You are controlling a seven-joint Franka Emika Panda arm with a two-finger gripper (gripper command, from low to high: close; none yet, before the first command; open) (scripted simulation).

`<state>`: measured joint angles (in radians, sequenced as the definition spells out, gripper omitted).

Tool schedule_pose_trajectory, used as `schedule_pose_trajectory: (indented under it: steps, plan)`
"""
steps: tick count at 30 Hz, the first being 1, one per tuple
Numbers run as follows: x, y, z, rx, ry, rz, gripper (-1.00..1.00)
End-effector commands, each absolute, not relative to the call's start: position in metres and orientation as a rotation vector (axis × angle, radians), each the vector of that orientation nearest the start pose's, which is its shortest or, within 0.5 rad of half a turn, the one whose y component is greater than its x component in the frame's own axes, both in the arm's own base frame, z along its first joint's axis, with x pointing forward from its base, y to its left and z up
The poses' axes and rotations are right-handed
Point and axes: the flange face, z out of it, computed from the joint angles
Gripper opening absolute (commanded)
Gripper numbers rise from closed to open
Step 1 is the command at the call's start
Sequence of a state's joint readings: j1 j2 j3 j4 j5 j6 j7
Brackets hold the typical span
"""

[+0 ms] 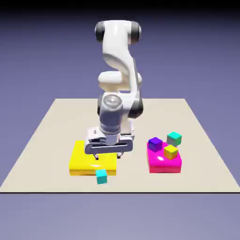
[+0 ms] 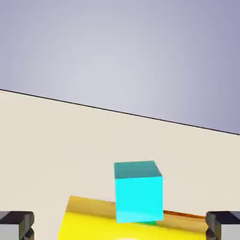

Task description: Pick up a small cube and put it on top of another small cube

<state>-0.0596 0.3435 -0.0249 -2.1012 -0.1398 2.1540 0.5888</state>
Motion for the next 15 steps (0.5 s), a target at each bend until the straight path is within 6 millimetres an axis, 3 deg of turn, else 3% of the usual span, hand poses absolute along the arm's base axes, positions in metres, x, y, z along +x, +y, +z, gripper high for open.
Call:
schedule_pose_trajectory:
  steps: [1,6,7,10,11,12,13,15]
  plan:
    - [0.547,-0.055,0.222,-3.168,0.935,0.491,0.0]
    - [0.551,-0.07,0.169,-3.181,0.903,0.818,0.0]
    - [0.551,-0.07,0.169,-3.181,0.903,0.818,0.0]
    - [0.53,-0.075,0.115,-3.182,0.904,0.819,0.0]
    - [0.526,-0.076,0.107,-3.182,0.904,0.82,0.0]
    - [0.526,-0.076,0.107,-3.182,0.904,0.82,-1.0]
    - [0.526,-0.076,0.107,-3.182,0.904,0.82,-1.0]
    - [0.541,-0.073,0.142,-3.182,0.904,0.819,-1.0]
